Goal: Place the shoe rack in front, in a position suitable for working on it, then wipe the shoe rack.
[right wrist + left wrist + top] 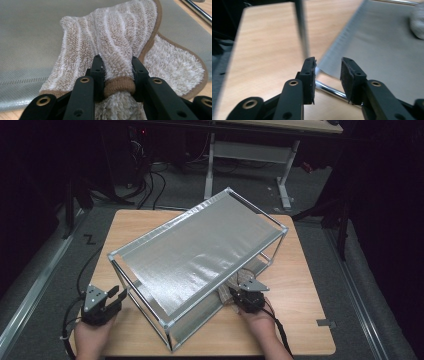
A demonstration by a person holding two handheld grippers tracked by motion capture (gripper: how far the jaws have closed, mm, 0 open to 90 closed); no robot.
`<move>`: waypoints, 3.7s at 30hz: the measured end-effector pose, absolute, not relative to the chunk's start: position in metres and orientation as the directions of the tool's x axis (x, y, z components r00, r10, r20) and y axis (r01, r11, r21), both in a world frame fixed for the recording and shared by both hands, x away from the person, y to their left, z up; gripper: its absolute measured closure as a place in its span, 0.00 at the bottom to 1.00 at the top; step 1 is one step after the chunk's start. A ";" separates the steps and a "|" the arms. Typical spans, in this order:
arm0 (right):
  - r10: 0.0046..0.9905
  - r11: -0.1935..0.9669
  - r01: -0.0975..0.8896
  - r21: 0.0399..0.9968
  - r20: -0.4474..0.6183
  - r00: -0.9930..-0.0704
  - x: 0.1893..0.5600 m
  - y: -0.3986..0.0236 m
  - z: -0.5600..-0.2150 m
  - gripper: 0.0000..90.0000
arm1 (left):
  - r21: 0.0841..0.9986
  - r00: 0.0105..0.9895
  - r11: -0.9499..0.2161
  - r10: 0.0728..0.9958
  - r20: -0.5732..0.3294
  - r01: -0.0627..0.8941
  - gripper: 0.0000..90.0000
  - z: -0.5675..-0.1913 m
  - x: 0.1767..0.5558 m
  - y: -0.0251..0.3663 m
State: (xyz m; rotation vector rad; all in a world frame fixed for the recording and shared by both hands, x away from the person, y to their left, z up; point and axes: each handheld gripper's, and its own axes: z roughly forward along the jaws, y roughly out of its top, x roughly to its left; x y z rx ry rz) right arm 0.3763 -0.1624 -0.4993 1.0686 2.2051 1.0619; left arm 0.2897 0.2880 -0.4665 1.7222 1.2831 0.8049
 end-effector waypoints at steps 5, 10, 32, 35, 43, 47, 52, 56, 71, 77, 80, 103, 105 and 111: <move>0.804 0.398 0.441 0.804 -0.074 -0.590 0.376 -0.163 -0.500 0.78 | 0.895 0.237 -0.096 0.972 -0.011 0.436 0.76 -0.454 0.313 0.294; 0.801 0.401 0.441 0.803 -0.074 -0.594 0.377 -0.163 -0.499 0.78 | 0.890 0.239 -0.121 0.971 0.014 0.441 0.89 -0.452 0.328 0.292; 0.798 0.374 0.457 0.807 -0.030 -0.601 0.379 -0.166 -0.497 0.73 | 0.910 0.248 -0.021 0.964 -0.091 0.415 0.66 -0.463 0.320 0.289; 0.800 0.377 0.439 0.815 -0.048 -0.598 0.379 -0.168 -0.495 0.73 | 0.880 0.263 -0.103 0.964 -0.026 0.464 0.65 -0.482 0.307 0.279; 0.851 0.336 0.436 0.835 -0.071 -0.521 0.396 -0.180 -0.488 0.72 | 0.802 0.325 -0.228 0.945 0.044 0.553 0.59 -0.498 0.314 0.262; 0.873 0.330 0.457 0.826 -0.084 -0.480 0.411 -0.188 -0.488 0.72 | 0.796 0.346 -0.247 0.937 0.050 0.552 0.60 -0.501 0.316 0.259; 0.884 0.324 0.487 0.811 -0.076 -0.461 0.421 -0.191 -0.495 0.72 | 0.787 0.342 -0.223 0.939 0.016 0.575 0.61 -0.506 0.316 0.265; 0.881 0.336 0.490 0.804 -0.086 -0.465 0.422 -0.189 -0.498 0.72 | 0.826 0.363 -0.218 0.932 0.017 0.520 0.58 -0.503 0.311 0.267; 0.883 0.330 0.495 0.804 -0.078 -0.463 0.422 -0.189 -0.499 0.72 | 0.818 0.383 -0.247 0.923 0.035 0.520 0.57 -0.505 0.313 0.257; 0.852 0.351 0.483 0.803 -0.059 -0.520 0.409 -0.172 -0.499 0.73 | 0.786 0.405 -0.302 0.912 0.073 0.539 0.60 -0.506 0.315 0.252; 0.828 0.372 0.470 0.800 -0.057 -0.558 0.395 -0.156 -0.499 0.73 | 0.786 0.403 -0.292 0.913 0.060 0.545 0.61 -0.506 0.314 0.254; 0.667 0.424 0.414 0.806 0.031 -0.744 0.305 -0.034 -0.502 0.73 | 0.808 0.398 -0.220 0.917 -0.019 0.546 0.76 -0.505 0.313 0.262; 0.655 0.423 0.415 0.806 0.045 -0.754 0.300 -0.029 -0.502 0.72 | 0.814 0.409 -0.227 0.913 -0.015 0.535 0.79 -0.505 0.312 0.262; 0.645 0.429 0.397 0.811 0.032 -0.764 0.292 -0.026 -0.502 0.72 | 0.818 0.449 -0.257 0.894 -0.002 0.515 0.84 -0.505 0.311 0.259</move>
